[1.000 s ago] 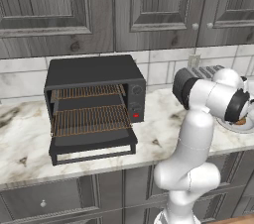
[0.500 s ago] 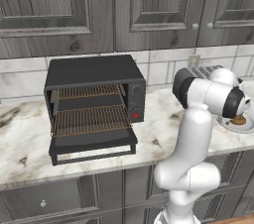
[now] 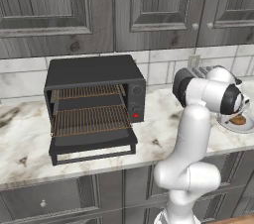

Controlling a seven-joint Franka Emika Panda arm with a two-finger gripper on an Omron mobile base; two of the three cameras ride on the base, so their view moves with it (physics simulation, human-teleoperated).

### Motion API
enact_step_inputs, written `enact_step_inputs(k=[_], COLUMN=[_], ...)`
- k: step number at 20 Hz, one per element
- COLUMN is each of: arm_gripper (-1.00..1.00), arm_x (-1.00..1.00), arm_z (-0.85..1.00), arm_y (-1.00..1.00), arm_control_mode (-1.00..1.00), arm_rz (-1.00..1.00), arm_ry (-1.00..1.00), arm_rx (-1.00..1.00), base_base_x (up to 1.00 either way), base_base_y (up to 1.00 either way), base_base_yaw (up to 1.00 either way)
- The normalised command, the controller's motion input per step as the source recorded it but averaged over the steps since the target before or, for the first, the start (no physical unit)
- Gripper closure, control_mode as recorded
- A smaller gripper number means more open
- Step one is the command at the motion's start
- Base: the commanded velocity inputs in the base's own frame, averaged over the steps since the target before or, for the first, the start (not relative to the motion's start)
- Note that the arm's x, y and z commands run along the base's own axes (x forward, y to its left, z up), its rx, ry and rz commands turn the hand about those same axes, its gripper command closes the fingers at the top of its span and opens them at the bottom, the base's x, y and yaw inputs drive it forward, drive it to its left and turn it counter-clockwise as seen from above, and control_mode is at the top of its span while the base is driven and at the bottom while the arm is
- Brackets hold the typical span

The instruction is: Pick up the bagel from the plate, place it on the toaster oven rack, close the door, and set the timer.

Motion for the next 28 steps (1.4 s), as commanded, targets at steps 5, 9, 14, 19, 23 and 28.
enact_step_inputs(k=[5, 9, 14, 19, 23, 28], arm_gripper=[-1.0, -1.0, 1.0, 1.0, 1.0, 1.0], arm_x=[0.03, 0.0, 0.01, 0.0, 0.0, -0.05], arm_z=[-0.17, -0.16, -0.22, -0.3, -0.27, -0.25], arm_y=[-0.2, -0.19, -0.11, 0.0, 0.03, 0.22], arm_control_mode=[-1.0, -1.0, -1.0, -1.0, -1.0, -1.0], arm_rz=[0.0, 0.0, 0.0, 0.0, 0.0, 0.0], arm_ry=[0.0, -0.01, -0.02, -0.01, 0.0, 0.0], arm_rx=[0.0, 0.0, 0.0, -0.01, -0.01, -0.03], base_base_x=[0.0, 0.0, 0.0, 0.0, 0.0, 0.0], base_base_y=[0.0, 0.0, 0.0, 0.0, 0.0, 0.0], base_base_yaw=[0.0, 0.0, 0.0, 0.0, 0.0, 0.0])
